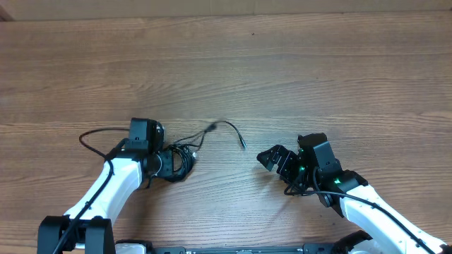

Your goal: Untangle cables

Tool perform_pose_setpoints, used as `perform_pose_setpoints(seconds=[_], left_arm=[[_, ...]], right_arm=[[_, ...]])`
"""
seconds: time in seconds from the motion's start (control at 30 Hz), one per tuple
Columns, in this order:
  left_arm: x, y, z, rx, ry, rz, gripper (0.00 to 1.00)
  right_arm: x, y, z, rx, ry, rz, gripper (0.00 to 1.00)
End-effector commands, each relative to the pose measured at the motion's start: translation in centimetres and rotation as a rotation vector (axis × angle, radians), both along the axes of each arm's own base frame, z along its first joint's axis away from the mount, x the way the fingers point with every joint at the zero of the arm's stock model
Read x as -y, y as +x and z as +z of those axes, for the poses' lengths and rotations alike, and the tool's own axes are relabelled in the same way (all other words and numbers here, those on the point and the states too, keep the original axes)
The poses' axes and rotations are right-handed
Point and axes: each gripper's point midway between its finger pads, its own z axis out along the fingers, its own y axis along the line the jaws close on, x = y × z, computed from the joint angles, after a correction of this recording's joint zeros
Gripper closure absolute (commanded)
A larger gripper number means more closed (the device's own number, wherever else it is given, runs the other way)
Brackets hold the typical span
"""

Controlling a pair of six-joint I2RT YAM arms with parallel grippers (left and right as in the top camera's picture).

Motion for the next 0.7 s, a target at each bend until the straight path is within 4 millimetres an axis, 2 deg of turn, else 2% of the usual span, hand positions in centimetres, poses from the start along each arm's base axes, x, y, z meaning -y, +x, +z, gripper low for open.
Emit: perform_pose_setpoints(seconds=[0.0, 0.07, 0.2, 0.23, 0.37, 0.47, 0.57, 0.67], left_arm=[[0.4, -2.5, -1.6, -0.095, -0.068, 0.170, 0.47], [0.9, -2.5, -1.6, -0.101, -0.101, 0.193, 0.46], [1.6, -2.6, -1.5, -0.110, -0.144, 0.192, 0.68], [1.8, -2.6, -1.5, -0.112, -0.152, 0.190, 0.95], [1.8, -2.0, -1.2, -0.088, -0.150, 0.171, 0.96], [1.9, -0.6, -0.1, -0.052, -0.147, 0.128, 0.96], [2.2, 1.1, 1.7, -0.020, -0.159, 0.111, 0.96], [3.0, 2.7, 4.5, 0.010, -0.176, 0.008, 0.96]], right_arm=[[0.1, 0.3, 0.0, 0.012, -0.011, -0.004, 0.00], [0.1, 0.3, 0.0, 0.011, -0.011, -0.004, 0.00], [0.1, 0.3, 0.0, 0.012, -0.011, -0.004, 0.00], [0.1, 0.2, 0.0, 0.011, -0.011, -0.004, 0.00], [0.1, 0.2, 0.0, 0.011, -0.011, -0.004, 0.00], [0.1, 0.2, 0.0, 0.010, -0.007, -0.001, 0.00], [-0.5, 0.0, 0.3, 0.010, 0.020, 0.027, 0.00], [-3.0, -0.5, 2.4, 0.106, 0.128, 0.217, 0.00]])
